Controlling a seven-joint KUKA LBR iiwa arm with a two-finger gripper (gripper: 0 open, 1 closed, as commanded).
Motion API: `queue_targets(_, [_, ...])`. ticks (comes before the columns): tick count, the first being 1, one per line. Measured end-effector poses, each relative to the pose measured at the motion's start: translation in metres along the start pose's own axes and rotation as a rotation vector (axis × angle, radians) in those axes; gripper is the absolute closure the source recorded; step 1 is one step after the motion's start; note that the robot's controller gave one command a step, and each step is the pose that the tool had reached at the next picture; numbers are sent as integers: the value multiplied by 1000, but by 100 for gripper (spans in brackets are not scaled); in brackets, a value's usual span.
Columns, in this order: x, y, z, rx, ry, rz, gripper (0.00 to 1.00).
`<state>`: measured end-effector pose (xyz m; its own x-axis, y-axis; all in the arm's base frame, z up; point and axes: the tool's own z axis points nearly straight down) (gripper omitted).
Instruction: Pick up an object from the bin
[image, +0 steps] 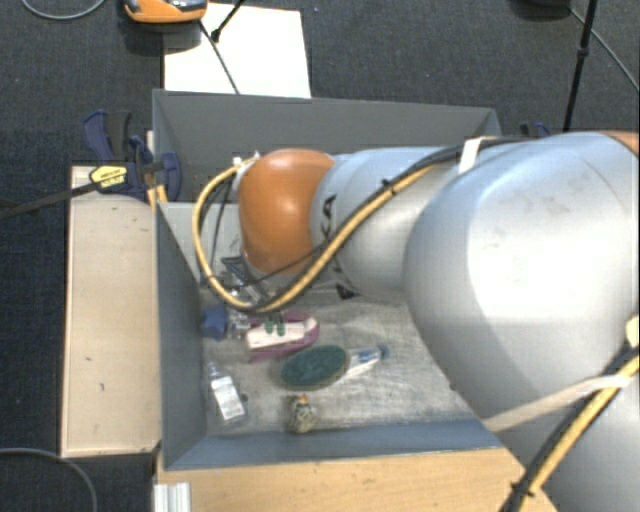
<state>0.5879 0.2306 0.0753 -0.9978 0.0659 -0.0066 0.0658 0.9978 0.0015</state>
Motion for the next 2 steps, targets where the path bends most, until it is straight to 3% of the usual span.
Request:
queue_targets(1, [-2, 0, 0, -2, -4, -6, 100])
queue_targets(2, [-3, 0, 0, 0, -7, -172, 100])
